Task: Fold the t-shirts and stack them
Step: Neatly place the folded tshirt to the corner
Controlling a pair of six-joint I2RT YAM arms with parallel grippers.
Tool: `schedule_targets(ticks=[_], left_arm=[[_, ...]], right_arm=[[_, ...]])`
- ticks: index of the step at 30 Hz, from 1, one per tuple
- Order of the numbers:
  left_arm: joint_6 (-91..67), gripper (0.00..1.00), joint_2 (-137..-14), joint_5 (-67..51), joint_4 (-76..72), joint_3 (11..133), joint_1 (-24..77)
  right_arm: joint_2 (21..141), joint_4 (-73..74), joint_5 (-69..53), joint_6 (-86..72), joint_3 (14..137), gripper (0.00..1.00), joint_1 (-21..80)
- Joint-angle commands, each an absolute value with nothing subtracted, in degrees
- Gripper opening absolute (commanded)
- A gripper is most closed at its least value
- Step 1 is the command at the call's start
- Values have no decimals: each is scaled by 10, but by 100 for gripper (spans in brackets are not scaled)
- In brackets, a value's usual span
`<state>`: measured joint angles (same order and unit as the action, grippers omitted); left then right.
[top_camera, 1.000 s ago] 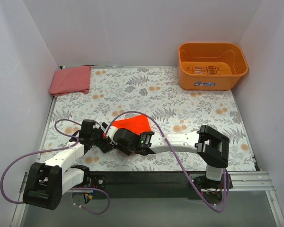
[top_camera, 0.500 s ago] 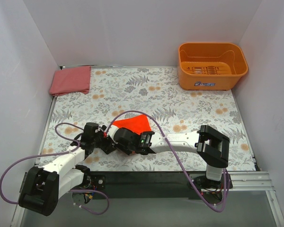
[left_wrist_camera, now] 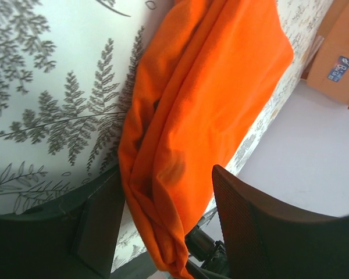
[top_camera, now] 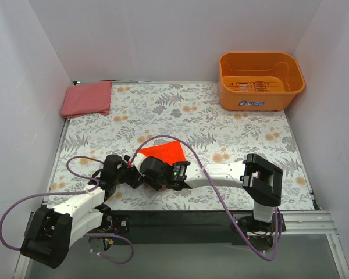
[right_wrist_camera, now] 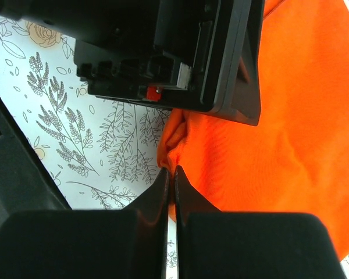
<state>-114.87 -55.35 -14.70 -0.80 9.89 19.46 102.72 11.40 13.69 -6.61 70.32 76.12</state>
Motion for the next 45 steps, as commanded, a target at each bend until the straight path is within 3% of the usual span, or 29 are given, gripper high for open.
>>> schedule_targets(ticks=[1, 4, 12, 15, 16, 19, 20, 23, 28, 36, 40, 45], left_arm=[[-1176, 59, -573, -110, -25, 71, 203], [-1173, 54, -577, -105, -33, 74, 206], [-1109, 14, -587, -70, -18, 105, 205], [-1076, 3, -613, -58, -7, 141, 206], [-1053, 0, -633, -49, -4, 152, 205], [-1004, 0, -682, -47, 10, 193, 200], [-992, 0, -694, -47, 10, 204, 196], [-935, 0, -752, -48, 18, 257, 182], [-840, 0, -843, -53, 60, 378, 148], [-686, 0, -987, -42, 101, 533, 84], [-636, 0, -1046, -11, 116, 623, 66], [-594, 0, -1132, 10, 139, 782, 45]], right_arm=[[995, 82, 137, -76, 697, 1, 759], [995, 81, 138, -76, 696, 1, 758], [998, 81, 137, -79, 692, 1, 758], [998, 82, 137, -80, 690, 14, 758], [997, 82, 140, -80, 690, 23, 758], [986, 82, 163, -80, 681, 46, 758], [982, 82, 177, -81, 678, 59, 758], [959, 82, 205, -80, 658, 75, 758], [901, 87, 249, -77, 621, 83, 746], [784, 108, 245, -109, 525, 84, 674], [730, 120, 236, -134, 477, 98, 636], [690, 134, 197, -142, 447, 98, 592]])
